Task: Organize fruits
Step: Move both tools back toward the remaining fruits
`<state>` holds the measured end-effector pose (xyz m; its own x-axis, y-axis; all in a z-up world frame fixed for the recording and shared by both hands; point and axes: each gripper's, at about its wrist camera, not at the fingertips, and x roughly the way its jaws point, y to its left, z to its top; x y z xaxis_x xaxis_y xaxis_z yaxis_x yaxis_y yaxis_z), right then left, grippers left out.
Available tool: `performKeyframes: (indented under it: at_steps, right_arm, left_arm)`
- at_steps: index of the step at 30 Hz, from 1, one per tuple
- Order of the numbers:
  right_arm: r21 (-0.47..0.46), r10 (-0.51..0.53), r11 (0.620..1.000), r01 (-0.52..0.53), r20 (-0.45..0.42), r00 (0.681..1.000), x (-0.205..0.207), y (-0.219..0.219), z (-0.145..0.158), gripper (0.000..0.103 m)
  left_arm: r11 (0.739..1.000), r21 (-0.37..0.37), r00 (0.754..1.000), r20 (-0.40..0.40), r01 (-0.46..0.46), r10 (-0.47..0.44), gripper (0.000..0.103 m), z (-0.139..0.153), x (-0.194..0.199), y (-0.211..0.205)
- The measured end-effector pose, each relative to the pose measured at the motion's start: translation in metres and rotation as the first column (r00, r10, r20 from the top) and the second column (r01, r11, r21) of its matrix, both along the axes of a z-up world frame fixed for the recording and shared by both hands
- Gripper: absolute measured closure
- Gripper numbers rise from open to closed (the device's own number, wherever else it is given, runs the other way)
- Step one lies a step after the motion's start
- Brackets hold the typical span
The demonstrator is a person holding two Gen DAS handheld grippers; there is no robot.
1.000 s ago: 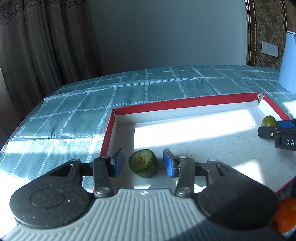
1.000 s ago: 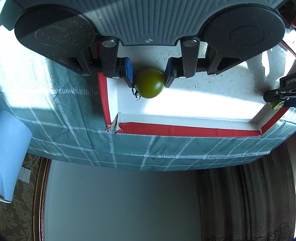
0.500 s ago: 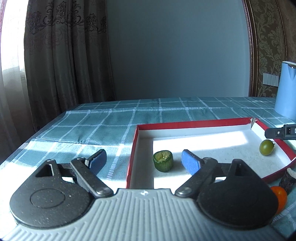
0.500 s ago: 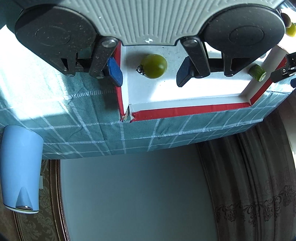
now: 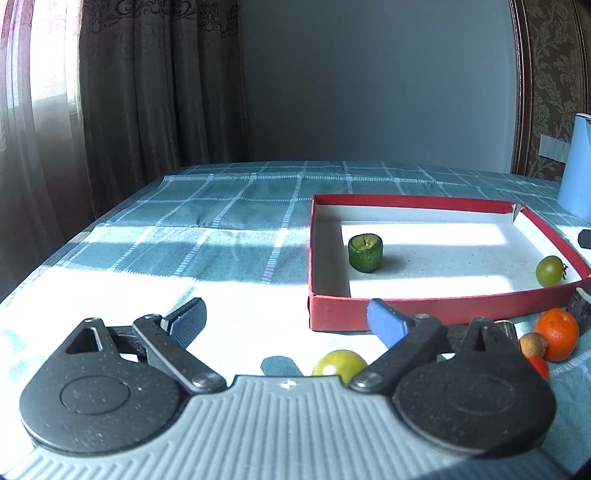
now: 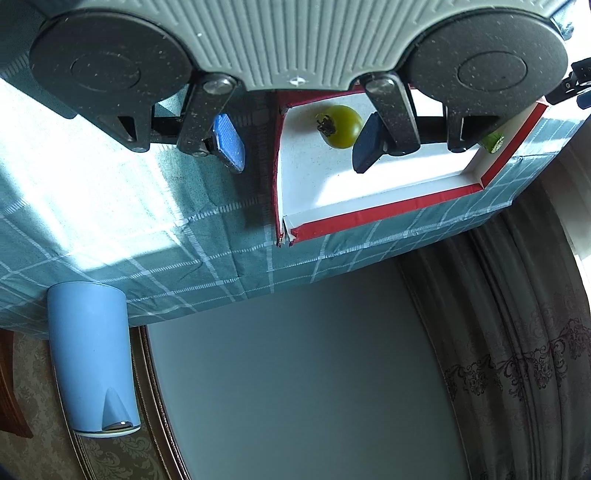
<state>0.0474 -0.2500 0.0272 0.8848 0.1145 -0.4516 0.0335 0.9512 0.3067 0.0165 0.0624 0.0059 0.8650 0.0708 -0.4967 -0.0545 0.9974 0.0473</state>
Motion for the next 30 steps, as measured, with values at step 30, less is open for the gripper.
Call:
performKeyframes:
  at_steps: [30]
  right_arm:
    - [-0.012, -0.011, 1.0, 0.01, -0.055, 0.998, 0.006, 0.002, -0.006, 0.039]
  left_arm:
    - [0.967, -0.25, 0.99, -0.113, 0.05, -0.08, 0.008, -0.006, 0.003, 0.044]
